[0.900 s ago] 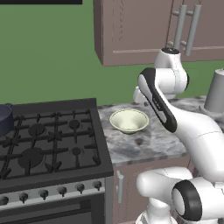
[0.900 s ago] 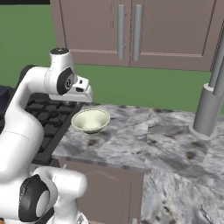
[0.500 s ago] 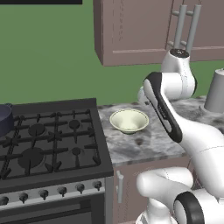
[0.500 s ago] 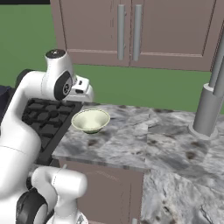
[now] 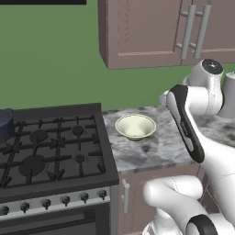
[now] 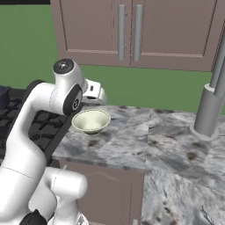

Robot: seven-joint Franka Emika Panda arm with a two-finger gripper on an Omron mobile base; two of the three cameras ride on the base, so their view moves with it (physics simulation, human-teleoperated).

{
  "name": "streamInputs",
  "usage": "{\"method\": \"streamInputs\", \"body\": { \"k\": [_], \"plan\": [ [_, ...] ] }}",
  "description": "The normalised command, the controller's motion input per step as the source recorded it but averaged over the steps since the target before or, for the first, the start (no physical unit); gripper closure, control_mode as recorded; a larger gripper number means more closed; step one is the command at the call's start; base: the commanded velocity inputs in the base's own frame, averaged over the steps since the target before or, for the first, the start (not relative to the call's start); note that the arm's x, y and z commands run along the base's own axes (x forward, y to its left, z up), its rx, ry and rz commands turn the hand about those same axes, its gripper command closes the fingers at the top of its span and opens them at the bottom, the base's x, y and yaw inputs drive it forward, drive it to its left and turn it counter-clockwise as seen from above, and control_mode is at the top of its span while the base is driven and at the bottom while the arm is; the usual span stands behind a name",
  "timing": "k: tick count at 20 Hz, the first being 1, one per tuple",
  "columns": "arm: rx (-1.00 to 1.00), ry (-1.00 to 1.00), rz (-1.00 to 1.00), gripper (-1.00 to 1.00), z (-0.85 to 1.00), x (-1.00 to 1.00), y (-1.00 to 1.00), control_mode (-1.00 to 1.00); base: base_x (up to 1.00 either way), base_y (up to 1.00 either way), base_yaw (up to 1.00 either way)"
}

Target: Open the cabinet and move the ladle to the pot. Then close the cabinet.

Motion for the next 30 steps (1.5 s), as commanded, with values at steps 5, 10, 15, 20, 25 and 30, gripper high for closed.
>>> {"method": "streamInputs", "body": {
  "k": [5, 10, 15, 20, 25, 30],
  "plan": [
    [-0.03, -0.09, 0.00, -1.00, 0.37, 0.08, -0.41, -1.00, 0.00, 0.00, 0.00],
    [-0.01, -0.08, 0.00, -1.00, 0.43, 0.23, -0.37, -1.00, 0.00, 0.00, 0.00],
    [0.00, -0.09, 0.00, -1.00, 0.45, 0.21, -0.32, -1.00, 0.00, 0.00, 0.00],
    [0.00, -0.13, 0.00, -1.00, 0.45, 0.30, -0.17, -1.00, 0.00, 0.00, 0.00],
    [0.00, -0.14, 0.00, -1.00, 0.48, 0.34, -0.20, -1.00, 0.00, 0.00, 0.00],
    [0.00, -0.17, 0.00, -1.00, 0.41, 0.32, -0.11, -1.00, 0.00, 0.00, 0.00]
  ]
}}
